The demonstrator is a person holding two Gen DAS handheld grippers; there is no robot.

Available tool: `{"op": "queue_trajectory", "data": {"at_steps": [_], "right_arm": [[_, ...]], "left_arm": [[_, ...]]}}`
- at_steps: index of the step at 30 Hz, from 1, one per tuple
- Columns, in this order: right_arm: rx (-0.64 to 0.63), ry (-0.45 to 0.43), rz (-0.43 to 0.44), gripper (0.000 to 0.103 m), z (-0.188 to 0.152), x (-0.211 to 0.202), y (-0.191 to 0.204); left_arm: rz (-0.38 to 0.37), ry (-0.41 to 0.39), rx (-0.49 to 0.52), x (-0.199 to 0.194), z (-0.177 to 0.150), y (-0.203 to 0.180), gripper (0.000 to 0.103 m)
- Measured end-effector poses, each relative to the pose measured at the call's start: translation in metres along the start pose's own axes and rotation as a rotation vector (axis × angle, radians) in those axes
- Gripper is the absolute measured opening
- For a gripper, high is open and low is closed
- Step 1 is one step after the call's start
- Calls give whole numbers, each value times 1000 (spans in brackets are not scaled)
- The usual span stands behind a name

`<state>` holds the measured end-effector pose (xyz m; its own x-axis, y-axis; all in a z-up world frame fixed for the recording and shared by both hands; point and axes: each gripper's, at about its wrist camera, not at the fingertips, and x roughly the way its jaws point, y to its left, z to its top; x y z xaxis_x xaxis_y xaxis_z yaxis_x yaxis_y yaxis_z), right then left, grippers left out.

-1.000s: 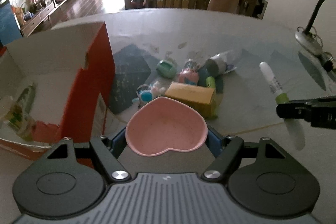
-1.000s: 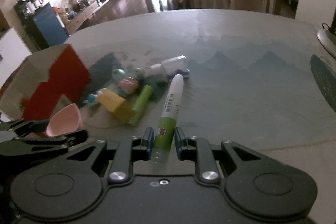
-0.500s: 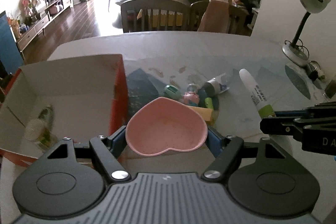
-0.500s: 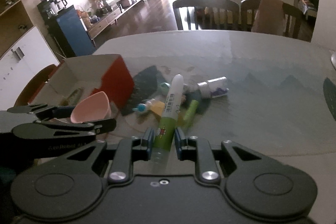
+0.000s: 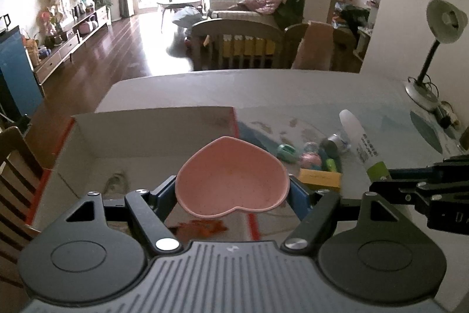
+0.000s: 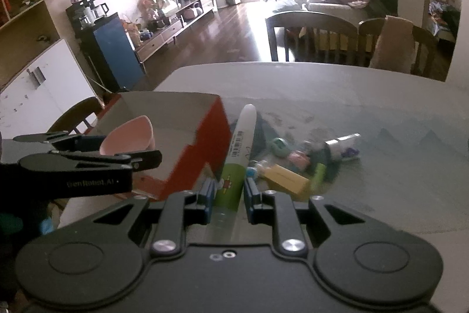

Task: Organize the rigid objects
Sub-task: 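Carry the bowl and marker into the white box while both tools open to release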

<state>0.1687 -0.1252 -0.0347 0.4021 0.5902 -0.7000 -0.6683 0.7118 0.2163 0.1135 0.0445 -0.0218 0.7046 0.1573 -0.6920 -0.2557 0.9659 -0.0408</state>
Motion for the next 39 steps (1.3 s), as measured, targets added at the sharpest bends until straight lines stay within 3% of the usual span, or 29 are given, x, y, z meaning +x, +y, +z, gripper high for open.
{"op": "queue_trajectory", "data": {"at_steps": [18,26,39], "right_arm": [[-71,14,12,20,24,59,90],[-101,52,-2,20,28,101,111],[-185,171,-39,20,28,171,118]], "left_arm": [[57,-1,-43,0,12,113,78],[94,53,-39,33,19,157,78],[28,201,12,112,21,178,78]]}}
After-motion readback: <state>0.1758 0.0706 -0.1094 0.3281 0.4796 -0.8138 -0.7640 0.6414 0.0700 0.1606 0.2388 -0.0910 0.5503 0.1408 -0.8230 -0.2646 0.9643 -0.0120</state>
